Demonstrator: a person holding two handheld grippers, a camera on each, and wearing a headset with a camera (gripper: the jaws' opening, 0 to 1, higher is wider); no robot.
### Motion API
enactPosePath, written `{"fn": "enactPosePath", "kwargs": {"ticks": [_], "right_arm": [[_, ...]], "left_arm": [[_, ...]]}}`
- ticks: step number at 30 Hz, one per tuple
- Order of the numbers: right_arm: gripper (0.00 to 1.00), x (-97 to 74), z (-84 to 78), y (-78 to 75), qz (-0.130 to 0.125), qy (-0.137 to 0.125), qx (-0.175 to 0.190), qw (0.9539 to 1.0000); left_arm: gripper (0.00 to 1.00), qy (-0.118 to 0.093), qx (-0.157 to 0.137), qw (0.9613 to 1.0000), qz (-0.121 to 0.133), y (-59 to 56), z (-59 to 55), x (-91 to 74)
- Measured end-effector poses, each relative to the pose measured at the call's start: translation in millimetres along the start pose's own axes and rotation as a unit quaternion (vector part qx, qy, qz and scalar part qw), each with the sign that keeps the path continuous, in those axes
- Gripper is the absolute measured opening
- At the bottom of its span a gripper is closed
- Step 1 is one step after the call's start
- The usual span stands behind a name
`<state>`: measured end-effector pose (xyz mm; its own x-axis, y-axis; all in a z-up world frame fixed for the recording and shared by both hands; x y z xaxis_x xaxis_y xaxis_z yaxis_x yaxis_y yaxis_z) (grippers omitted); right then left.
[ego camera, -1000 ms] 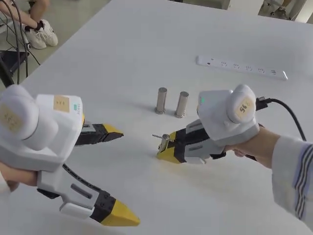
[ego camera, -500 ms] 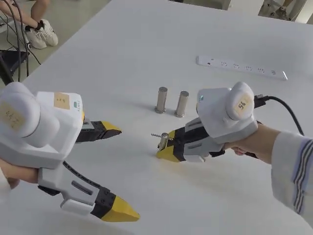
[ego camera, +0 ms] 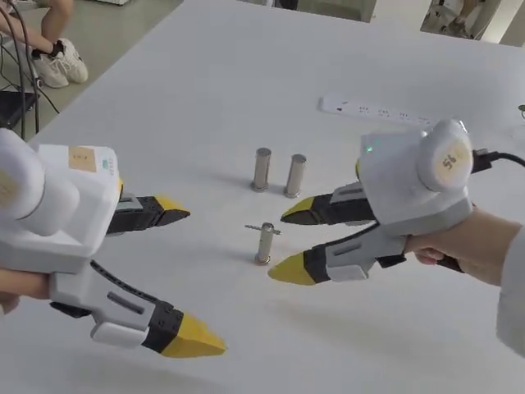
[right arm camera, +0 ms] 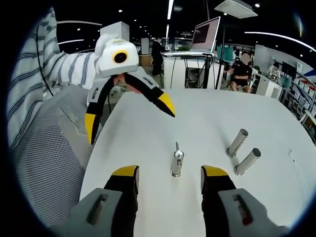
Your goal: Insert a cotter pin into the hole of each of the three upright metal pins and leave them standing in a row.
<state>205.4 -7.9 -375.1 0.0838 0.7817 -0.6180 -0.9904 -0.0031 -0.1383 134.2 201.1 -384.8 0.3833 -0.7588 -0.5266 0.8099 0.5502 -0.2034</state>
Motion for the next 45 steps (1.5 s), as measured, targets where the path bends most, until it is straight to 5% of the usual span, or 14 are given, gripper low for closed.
{"fn": "enactPosePath", "kwargs": {"ticks": [7, 12, 19, 25, 31, 39, 45], "right_arm": [[0.62, -39.9, -0.3, 13.7, -0.048, 0.009, 0.031, 0.9983], [0.80, -59.2, -6.3, 22.0, -0.106, 0.018, 0.058, 0.9925], [0.87, -80.6, -22.4, 45.2, -0.134, 0.017, 0.112, 0.9846], [0.95, -88.3, -23.4, 60.8, -0.143, 0.005, 0.128, 0.9814], [0.98, -91.0, -23.4, 71.4, -0.168, -0.064, 0.187, 0.9658], [0.98, -99.6, -28.8, 76.6, -0.200, -0.064, 0.214, 0.9539], [0.97, -100.2, -33.1, 79.7, -0.214, -0.064, 0.220, 0.9497]], "left_arm": [[0.90, -0.019, -0.015, 0.9997, -0.001, -1.2, 6.2, -4.3], [0.92, -0.036, -0.024, 0.9991, -0.002, -1.6, 9.4, -9.3], [0.94, -0.039, -0.034, 0.9986, 0.005, -1.0, 7.2, -13.8], [0.94, -0.035, -0.033, 0.9988, 0.000, -1.3, 6.9, -13.5], [0.94, -0.041, -0.048, 0.9980, -0.006, 0.3, 12.1, -13.3], [0.93, -0.083, -0.067, 0.9943, 0.010, 11.3, 27.3, -11.3], [0.92, -0.107, -0.075, 0.9911, 0.024, 22.1, 42.5, -7.0]]}}
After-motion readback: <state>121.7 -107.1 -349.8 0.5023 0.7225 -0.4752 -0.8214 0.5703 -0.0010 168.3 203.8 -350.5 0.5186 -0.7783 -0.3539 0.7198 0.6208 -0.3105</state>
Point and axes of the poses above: the centre of the closed fingertips' face, and the gripper's own axes: x roughly forward along the fingers, y roughly to its left, z roughly out of its top, the point moved 10 cm from there along -x, roughly backward along the fingers, and after that the axes turned 9 degrees about -x, right-handed, at the moved point
